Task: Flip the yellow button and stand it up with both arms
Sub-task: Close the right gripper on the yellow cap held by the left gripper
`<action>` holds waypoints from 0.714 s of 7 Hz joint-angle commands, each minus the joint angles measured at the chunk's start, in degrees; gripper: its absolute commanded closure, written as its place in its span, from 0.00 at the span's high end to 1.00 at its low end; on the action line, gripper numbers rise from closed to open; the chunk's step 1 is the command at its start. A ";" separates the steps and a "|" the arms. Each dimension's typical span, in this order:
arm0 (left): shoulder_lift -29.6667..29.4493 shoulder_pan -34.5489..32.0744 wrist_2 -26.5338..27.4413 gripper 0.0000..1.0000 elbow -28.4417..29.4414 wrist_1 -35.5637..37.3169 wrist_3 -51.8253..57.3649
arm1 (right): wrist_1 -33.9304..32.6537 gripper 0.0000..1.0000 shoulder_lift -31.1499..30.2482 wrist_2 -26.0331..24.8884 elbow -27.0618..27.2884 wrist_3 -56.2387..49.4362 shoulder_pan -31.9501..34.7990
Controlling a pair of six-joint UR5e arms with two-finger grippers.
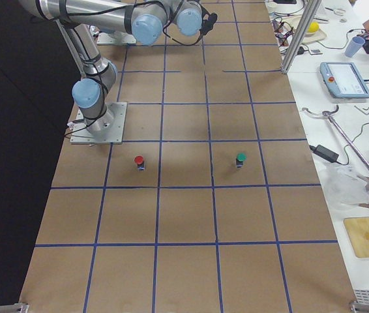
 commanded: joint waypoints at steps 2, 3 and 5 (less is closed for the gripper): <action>-0.54 0.00 0.17 0.60 0.00 -0.02 -2.07 | -0.35 0.27 0.05 0.00 -0.01 0.18 0.00; 0.50 0.00 0.52 0.99 0.00 -0.28 -6.53 | -0.44 0.27 0.05 0.00 -0.01 0.26 0.00; 1.30 0.09 0.96 1.00 1.48 0.07 -14.03 | -0.88 0.26 0.13 -0.61 -0.28 0.09 -0.43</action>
